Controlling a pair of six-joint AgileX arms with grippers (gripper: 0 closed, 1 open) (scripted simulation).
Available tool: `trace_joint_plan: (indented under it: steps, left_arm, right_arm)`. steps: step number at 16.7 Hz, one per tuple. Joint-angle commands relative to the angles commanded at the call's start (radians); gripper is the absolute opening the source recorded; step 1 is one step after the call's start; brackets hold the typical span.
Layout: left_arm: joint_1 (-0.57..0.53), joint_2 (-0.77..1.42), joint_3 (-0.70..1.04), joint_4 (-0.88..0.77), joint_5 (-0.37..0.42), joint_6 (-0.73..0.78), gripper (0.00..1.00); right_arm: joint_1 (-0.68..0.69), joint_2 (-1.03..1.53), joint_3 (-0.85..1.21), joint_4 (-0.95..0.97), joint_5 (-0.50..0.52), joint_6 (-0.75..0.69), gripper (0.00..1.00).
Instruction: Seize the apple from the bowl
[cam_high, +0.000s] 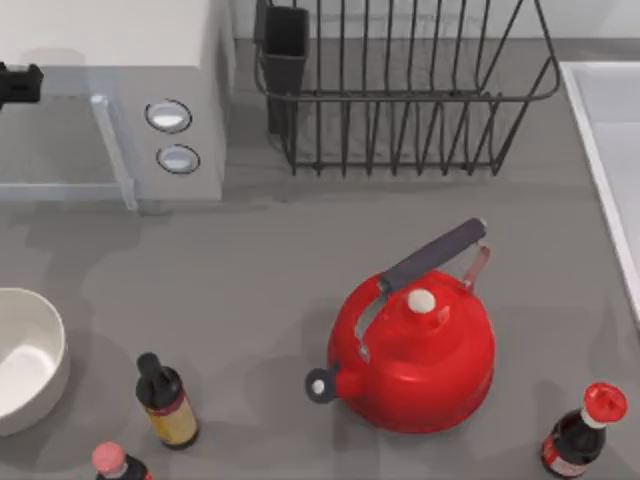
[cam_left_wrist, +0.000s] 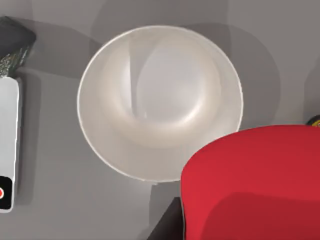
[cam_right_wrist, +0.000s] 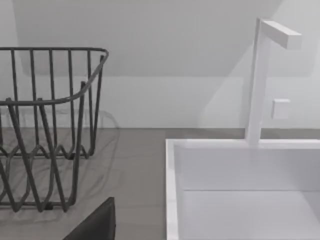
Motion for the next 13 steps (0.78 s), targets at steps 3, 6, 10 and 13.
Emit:
trace_joint_plan:
  steps: [3,6,10,13]
  left_arm:
    - [-0.176,0.067,-0.048,0.106,0.002,-0.179,0.00]
    - [-0.350,0.134,-0.098,0.216,0.003,-0.355,0.00]
    - [-0.443,0.175,-0.140,0.297,0.005,-0.449,0.00]
    - [-0.440,0.171,-0.138,0.295,0.005,-0.446,0.00]
  right_arm:
    - [0.000,0.000,0.000,0.000,0.000,0.000,1.00]
    - [0.000,0.000,0.000,0.000,0.000,0.000,1.00]
    - [0.000,0.000,0.000,0.000,0.000,0.000,1.00]
    - [0.000,0.000,0.000,0.000,0.000,0.000,1.00]
